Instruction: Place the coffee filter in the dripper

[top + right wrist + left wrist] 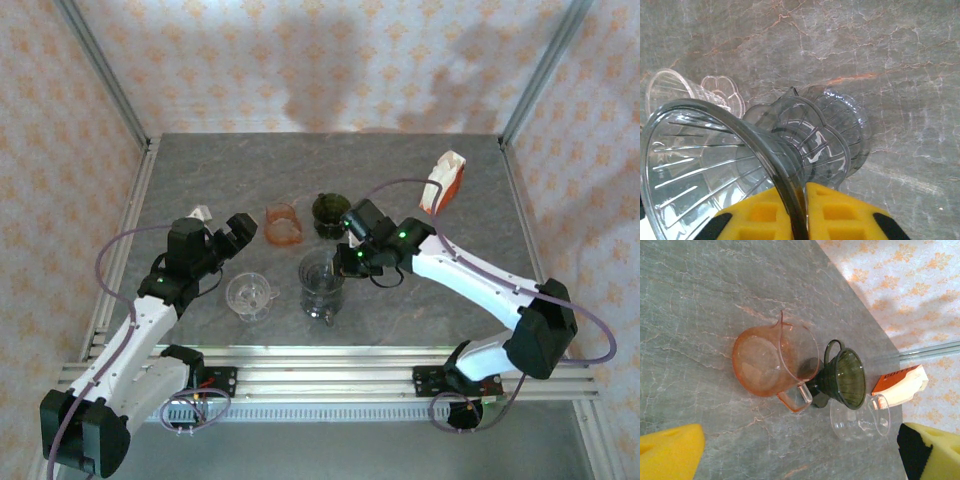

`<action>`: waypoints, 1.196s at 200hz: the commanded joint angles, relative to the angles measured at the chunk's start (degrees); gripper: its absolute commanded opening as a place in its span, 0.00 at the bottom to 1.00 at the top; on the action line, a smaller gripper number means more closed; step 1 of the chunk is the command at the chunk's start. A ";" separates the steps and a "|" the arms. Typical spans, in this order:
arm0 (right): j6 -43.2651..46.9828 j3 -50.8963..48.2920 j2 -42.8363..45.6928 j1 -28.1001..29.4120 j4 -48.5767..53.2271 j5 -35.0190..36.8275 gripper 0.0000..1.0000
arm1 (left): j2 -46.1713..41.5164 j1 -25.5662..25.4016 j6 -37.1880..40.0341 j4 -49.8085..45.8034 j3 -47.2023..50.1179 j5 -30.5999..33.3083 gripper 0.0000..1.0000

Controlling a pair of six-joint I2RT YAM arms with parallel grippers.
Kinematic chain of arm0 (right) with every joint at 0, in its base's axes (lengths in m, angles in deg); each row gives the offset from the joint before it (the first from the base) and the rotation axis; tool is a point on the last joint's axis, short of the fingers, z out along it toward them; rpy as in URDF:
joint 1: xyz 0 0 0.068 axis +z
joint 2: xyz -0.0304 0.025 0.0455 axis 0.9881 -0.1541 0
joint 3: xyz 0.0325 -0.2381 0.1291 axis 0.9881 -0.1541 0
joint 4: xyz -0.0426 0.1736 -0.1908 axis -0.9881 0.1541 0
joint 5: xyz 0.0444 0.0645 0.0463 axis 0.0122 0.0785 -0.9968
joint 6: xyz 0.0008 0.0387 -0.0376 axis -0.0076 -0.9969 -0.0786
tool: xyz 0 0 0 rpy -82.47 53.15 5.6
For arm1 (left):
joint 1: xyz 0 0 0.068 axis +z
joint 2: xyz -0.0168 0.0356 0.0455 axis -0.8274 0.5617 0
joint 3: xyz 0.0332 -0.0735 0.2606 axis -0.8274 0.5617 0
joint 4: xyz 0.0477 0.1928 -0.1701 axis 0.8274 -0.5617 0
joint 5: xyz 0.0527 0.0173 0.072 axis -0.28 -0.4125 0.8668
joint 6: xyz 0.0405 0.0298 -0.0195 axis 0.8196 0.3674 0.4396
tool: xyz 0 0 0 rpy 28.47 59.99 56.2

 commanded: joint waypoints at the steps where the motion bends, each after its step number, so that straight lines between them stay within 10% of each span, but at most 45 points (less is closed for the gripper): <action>1: -0.38 -0.65 -0.28 0.43 -0.33 0.06 0.21 | -0.55 -0.19 0.18 -0.17 0.62 -0.25 1.00; 101: -0.64 1.28 2.81 0.26 2.82 8.12 0.64 | -0.59 -0.19 0.41 -0.38 0.05 -0.42 1.00; 125: -1.11 1.29 4.54 -1.20 3.25 10.51 0.87 | -0.65 -0.15 0.32 -0.44 0.01 -0.19 1.00; 181: 1.06 1.69 8.97 -13.59 1.14 16.22 0.80 | 0.05 -0.15 0.17 -0.51 -0.44 -0.56 1.00; 239: 3.30 9.87 -1.63 -31.69 -3.06 20.68 0.51 | 1.22 -0.22 -0.20 -0.13 -0.79 -1.56 1.00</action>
